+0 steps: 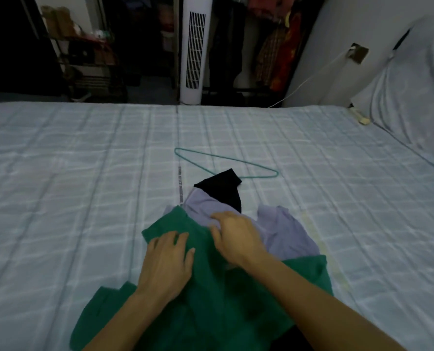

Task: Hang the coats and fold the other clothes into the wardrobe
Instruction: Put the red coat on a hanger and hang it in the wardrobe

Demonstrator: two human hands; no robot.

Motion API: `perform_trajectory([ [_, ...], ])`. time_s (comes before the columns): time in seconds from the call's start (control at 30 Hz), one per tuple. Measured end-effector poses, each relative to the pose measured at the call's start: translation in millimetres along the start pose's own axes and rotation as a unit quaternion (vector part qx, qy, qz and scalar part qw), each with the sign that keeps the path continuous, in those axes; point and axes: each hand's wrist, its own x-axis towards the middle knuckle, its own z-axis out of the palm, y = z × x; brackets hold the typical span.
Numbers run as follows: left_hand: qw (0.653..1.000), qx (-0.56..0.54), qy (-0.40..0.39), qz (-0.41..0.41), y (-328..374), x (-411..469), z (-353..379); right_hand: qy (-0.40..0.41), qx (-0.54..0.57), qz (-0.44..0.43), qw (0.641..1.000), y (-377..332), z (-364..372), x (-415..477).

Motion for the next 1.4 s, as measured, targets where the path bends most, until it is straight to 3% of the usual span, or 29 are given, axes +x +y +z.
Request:
perform_trajectory([
  [0.13,1.0,0.003,0.014,0.004,-26,50,59,0.028,-0.052,0.018,0.998,26,46,86],
  [0.33,0.998,-0.033,0.04,0.018,-41,57,144,0.052,-0.115,0.03,0.992,66,103,164],
  [0.47,0.996,-0.045,0.072,0.02,-43,57,146,0.015,-0.128,0.056,0.99,73,131,166],
  [0.73,0.997,-0.051,0.059,0.017,-41,56,141,0.021,-0.129,0.057,0.99,68,125,159],
  [1.0,0.998,-0.049,0.039,0.01,-42,57,141,-0.091,-0.134,0.042,0.986,71,116,220],
  [1.13,0.998,-0.055,0.027,0.008,-43,58,143,-0.094,-0.132,0.145,0.976,76,116,240],
  [1.2,0.998,-0.055,0.031,0.007,-43,58,144,-0.1,-0.152,0.156,0.971,76,123,241],
  [1.27,0.998,-0.058,0.037,0.008,-41,57,145,-0.065,-0.182,0.124,0.973,74,129,239],
  [1.4,0.998,-0.052,0.04,0.0,-40,58,143,0.081,-0.215,0.012,0.973,56,131,226],
])
